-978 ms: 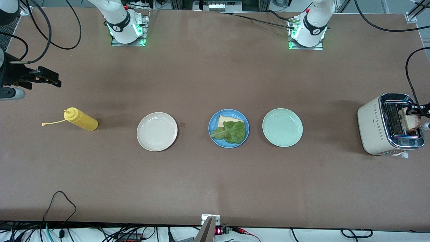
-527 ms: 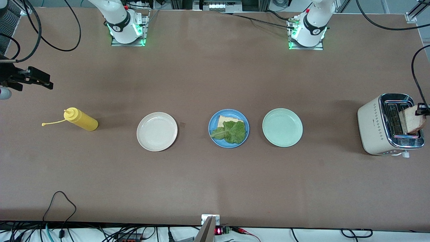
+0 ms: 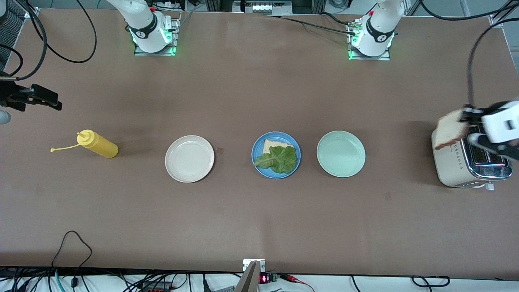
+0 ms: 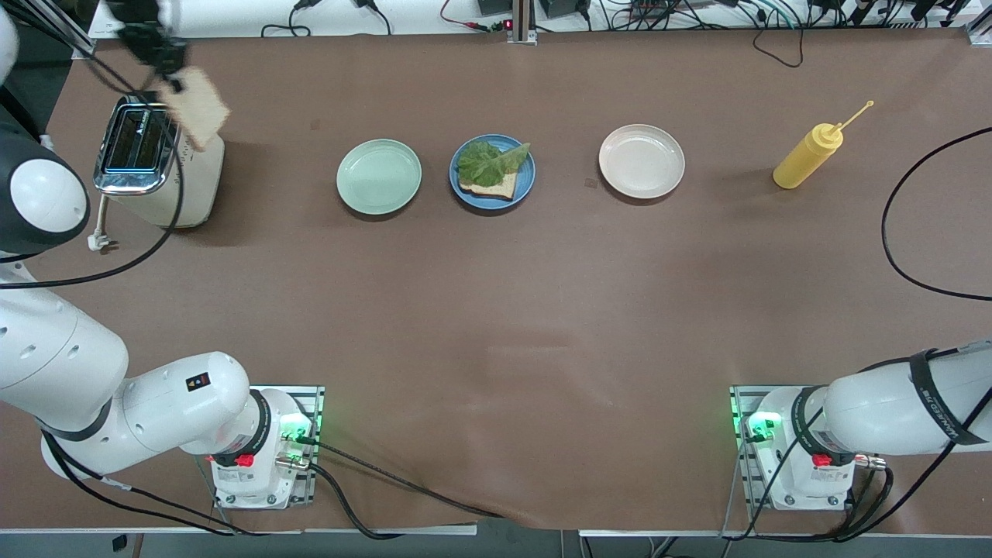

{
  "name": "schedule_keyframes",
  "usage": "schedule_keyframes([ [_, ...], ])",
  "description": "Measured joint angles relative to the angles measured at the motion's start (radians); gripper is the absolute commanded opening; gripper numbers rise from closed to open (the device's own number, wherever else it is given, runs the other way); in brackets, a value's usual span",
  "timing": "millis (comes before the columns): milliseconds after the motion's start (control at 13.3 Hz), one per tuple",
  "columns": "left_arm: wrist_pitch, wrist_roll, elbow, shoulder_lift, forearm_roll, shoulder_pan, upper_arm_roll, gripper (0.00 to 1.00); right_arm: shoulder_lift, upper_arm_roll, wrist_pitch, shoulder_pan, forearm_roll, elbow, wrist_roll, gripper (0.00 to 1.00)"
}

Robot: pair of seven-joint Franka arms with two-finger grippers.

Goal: Make sandwich in blue plate with both arms
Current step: 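Lift the bread slice and carry it over the blue plate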

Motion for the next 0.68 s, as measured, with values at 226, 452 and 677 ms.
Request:
schedule_keyframes([
  [226, 0.057, -0.376, -0.005, 0.056, -0.259, -0.129, -0.062, 0.00, 0.011, 0.001, 0.008, 0.002, 0.000, 0.000, 0.000, 1.00],
  [452, 0.239, -0.531, -0.010, 0.149, -0.407, -0.289, -0.067, 0.01, 0.031, 0.007, 0.031, 0.009, 0.000, 0.000, 0.000, 1.00],
  [677, 0.418, -0.531, -0.015, 0.263, -0.566, -0.377, -0.067, 0.00, 0.042, 0.011, 0.032, 0.026, 0.001, -0.003, 0.000, 1.00],
])
